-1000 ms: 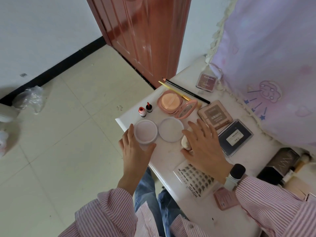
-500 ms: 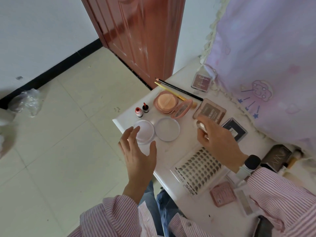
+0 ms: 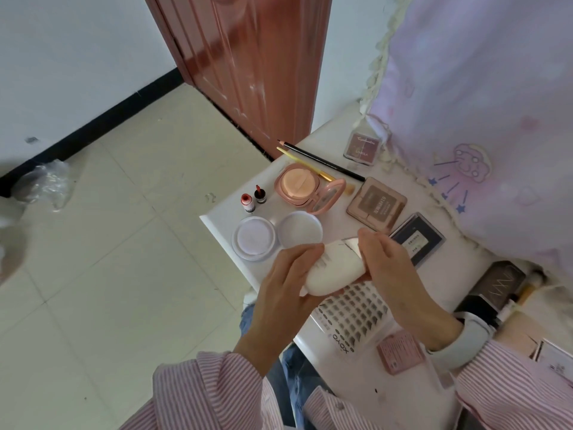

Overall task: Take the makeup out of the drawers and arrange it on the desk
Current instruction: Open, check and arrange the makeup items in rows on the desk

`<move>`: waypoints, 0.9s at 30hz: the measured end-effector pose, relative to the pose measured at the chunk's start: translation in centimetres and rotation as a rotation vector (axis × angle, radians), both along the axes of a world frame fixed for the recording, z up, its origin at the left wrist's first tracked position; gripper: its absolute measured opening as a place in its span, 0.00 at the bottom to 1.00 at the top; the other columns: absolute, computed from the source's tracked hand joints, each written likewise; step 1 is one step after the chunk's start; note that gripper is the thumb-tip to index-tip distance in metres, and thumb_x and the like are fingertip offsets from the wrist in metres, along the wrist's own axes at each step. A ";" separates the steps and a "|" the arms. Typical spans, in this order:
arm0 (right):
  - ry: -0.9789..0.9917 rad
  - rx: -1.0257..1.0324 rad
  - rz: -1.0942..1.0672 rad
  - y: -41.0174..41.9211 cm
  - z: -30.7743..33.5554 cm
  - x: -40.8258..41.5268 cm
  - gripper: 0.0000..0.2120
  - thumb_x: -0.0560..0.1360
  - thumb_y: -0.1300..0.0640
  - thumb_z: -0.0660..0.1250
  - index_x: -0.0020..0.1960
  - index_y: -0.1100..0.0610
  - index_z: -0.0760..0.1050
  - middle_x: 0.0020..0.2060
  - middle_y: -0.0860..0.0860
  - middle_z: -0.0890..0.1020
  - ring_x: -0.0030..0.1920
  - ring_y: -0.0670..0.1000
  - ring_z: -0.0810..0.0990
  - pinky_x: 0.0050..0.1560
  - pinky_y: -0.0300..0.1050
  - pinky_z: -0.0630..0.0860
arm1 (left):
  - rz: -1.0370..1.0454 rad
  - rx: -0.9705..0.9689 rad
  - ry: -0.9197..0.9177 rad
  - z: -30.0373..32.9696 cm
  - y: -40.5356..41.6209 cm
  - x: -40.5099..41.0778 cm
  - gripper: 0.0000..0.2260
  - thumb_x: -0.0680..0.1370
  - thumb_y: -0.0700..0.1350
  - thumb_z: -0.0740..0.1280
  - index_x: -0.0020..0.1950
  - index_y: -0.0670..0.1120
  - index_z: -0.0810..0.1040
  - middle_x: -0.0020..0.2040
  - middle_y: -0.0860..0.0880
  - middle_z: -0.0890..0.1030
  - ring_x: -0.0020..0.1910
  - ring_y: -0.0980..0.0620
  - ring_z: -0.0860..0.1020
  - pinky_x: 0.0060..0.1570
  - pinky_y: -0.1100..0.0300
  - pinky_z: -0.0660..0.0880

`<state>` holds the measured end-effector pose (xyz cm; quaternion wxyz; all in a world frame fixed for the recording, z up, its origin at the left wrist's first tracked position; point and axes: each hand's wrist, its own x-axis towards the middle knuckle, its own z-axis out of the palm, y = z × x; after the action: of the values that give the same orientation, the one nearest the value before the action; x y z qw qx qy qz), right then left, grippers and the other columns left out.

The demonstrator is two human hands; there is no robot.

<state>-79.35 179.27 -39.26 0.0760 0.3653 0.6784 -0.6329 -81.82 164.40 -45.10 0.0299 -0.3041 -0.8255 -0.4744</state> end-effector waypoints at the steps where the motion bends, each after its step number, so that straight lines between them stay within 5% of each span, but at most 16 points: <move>1: -0.007 0.055 0.047 0.0 0.0 0.0 0.15 0.77 0.50 0.57 0.41 0.61 0.72 0.30 0.51 0.76 0.30 0.47 0.75 0.33 0.43 0.74 | 0.003 -0.019 -0.014 0.0 -0.3 -0.1 0.23 0.72 0.58 0.66 0.61 0.47 0.69 0.56 0.52 0.70 0.53 0.56 0.72 0.54 0.70 0.69; 4: -0.023 0.096 0.118 0.1 -0.5 0.0 0.16 0.77 0.50 0.58 0.39 0.61 0.71 0.29 0.52 0.75 0.31 0.47 0.72 0.34 0.41 0.70 | -0.010 -0.084 -0.100 0.1 -1.1 -0.2 0.24 0.72 0.65 0.62 0.59 0.49 0.69 0.51 0.56 0.71 0.49 0.60 0.72 0.48 0.71 0.70; 8: 0.132 0.124 0.166 -0.2 -0.9 0.1 0.07 0.77 0.56 0.59 0.42 0.56 0.72 0.32 0.47 0.74 0.29 0.39 0.70 0.30 0.31 0.68 | 0.103 0.018 -0.410 1.3 -0.9 0.0 0.11 0.65 0.60 0.65 0.43 0.58 0.71 0.36 0.62 0.75 0.39 0.71 0.74 0.37 0.78 0.69; 11: 0.308 0.192 0.380 0.5 -0.8 0.0 0.04 0.79 0.52 0.57 0.49 0.44 0.69 0.41 0.43 0.76 0.38 0.41 0.75 0.39 0.35 0.74 | 0.208 0.194 -0.739 2.0 -0.3 -0.5 0.11 0.68 0.60 0.66 0.41 0.54 0.74 0.25 0.55 0.76 0.26 0.60 0.74 0.27 0.69 0.70; 13: 0.354 0.219 0.544 1.1 -1.1 0.0 0.06 0.76 0.52 0.57 0.52 0.43 0.67 0.47 0.36 0.74 0.45 0.42 0.74 0.45 0.39 0.74 | 0.239 0.291 -0.914 2.0 -0.4 -0.9 0.13 0.74 0.57 0.65 0.43 0.47 0.76 0.25 0.51 0.76 0.27 0.49 0.75 0.23 0.65 0.69; 16: 0.375 0.044 0.567 1.5 -1.5 0.2 0.07 0.73 0.58 0.61 0.50 0.50 0.71 0.56 0.40 0.73 0.52 0.45 0.75 0.51 0.41 0.77 | 0.285 0.307 -0.959 1.9 -0.8 -1.4 0.08 0.76 0.49 0.62 0.45 0.45 0.75 0.27 0.50 0.77 0.30 0.43 0.75 0.23 0.62 0.70; 19: 0.293 -0.276 0.300 0.8 -1.2 0.1 0.09 0.73 0.53 0.66 0.50 0.55 0.70 0.54 0.47 0.77 0.48 0.48 0.81 0.54 0.46 0.78 | 0.272 0.258 -0.910 1.6 -1.3 -1.2 0.10 0.75 0.49 0.62 0.45 0.42 0.74 0.27 0.51 0.78 0.28 0.46 0.76 0.22 0.64 0.70; 24: 0.095 -0.001 0.485 0.1 -1.6 -0.4 0.04 0.77 0.51 0.59 0.51 0.48 0.70 0.42 0.47 0.78 0.35 0.39 0.79 0.37 0.34 0.78 | 0.199 0.188 -0.931 1.8 -1.5 -0.7 0.09 0.75 0.48 0.63 0.44 0.43 0.75 0.28 0.50 0.79 0.24 0.49 0.75 0.22 0.62 0.70; 27: 0.120 0.149 0.626 0.9 -1.8 -0.2 0.07 0.74 0.52 0.65 0.48 0.41 0.70 0.44 0.42 0.79 0.41 0.41 0.79 0.44 0.37 0.78 | 0.158 0.233 -1.036 1.8 -1.9 -0.8 0.14 0.75 0.52 0.65 0.47 0.40 0.76 0.30 0.47 0.81 0.28 0.43 0.76 0.24 0.59 0.70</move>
<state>-79.51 180.17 -41.04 0.2000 0.1058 0.8054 -0.5478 -82.64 162.46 -43.29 -0.3123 0.0383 -0.6943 -0.6473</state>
